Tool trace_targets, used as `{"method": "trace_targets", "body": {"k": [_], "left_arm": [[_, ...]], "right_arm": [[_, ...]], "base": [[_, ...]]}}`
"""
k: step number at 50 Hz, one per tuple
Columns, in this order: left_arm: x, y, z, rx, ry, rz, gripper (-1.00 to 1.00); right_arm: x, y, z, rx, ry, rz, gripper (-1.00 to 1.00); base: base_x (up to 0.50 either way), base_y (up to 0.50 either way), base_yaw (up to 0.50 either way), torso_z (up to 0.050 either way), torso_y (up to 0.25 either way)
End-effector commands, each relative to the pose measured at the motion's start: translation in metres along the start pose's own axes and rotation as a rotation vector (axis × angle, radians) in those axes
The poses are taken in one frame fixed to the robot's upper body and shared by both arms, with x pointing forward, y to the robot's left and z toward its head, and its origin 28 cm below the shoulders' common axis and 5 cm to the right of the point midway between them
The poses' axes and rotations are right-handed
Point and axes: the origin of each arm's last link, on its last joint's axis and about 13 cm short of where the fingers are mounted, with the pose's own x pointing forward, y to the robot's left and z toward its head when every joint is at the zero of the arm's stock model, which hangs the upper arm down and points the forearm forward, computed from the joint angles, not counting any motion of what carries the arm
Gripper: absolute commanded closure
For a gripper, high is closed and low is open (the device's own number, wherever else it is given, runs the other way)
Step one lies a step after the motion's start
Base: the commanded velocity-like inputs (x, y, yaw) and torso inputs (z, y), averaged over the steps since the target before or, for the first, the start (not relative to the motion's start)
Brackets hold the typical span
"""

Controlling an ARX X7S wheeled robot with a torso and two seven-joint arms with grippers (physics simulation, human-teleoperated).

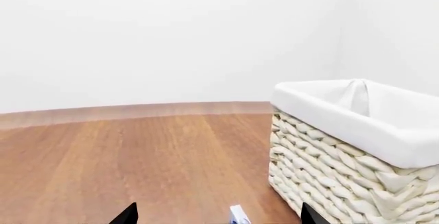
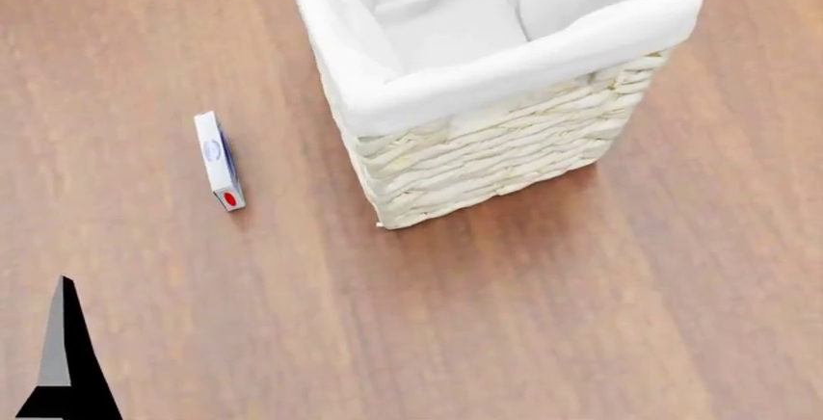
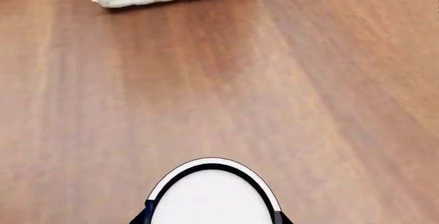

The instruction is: Pick up the alphabet soup and the cream cheese box, and put them in the basket.

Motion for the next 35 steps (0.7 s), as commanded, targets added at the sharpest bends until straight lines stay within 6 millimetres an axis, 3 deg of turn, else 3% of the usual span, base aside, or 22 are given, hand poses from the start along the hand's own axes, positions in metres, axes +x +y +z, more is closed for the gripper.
{"method": "trace_targets", "body": {"k": [1,5,9,10,25,30,33,35], "left_arm": [[0.000,0.000,0.000,-0.003,0.001,0.002,-1.00],[-0.001,0.000,0.000,-0.005,0.002,-0.001,-1.00],[-0.001,0.000,-0.001,-0.006,0.002,-0.002,-1.00],[-0.001,0.000,0.001,-0.009,-0.001,-0.002,-1.00],[-0.001,0.000,0.001,-0.008,-0.001,-0.004,-1.00],[-0.001,-0.001,0.001,-0.011,-0.001,-0.012,-1.00],[-0.002,-0.002,0.002,-0.008,-0.006,-0.019,-1.00],[-0.002,-0.002,0.001,-0.007,-0.003,-0.021,-1.00]], "right_arm": [[-0.008,-0.003,0.017,-0.044,-0.062,-0.005,1.00],[-0.016,-0.008,0.041,-0.081,-0.160,-0.057,1.00],[-0.016,-0.009,0.038,-0.064,-0.172,-0.056,1.00],[-0.020,-0.009,0.053,-0.052,-0.242,-0.075,1.00],[-0.033,-0.010,0.087,-0.160,-0.812,-0.094,1.00],[-0.020,-0.021,0.127,-0.229,-1.020,-0.041,1.00],[-0.016,-0.022,0.130,-0.313,-0.911,0.000,1.00],[-0.018,-0.012,0.135,-0.252,-0.873,0.028,1.00]], "base": [[0.00,0.00,0.00,0.000,0.000],[0.00,0.00,0.00,0.000,0.000],[0.00,0.00,0.00,0.000,0.000],[0.00,0.00,0.00,0.000,0.000],[0.00,0.00,0.00,0.000,0.000],[0.00,0.00,0.00,0.000,0.000],[0.00,0.00,0.00,0.000,0.000],[0.00,0.00,0.00,0.000,0.000]]}}
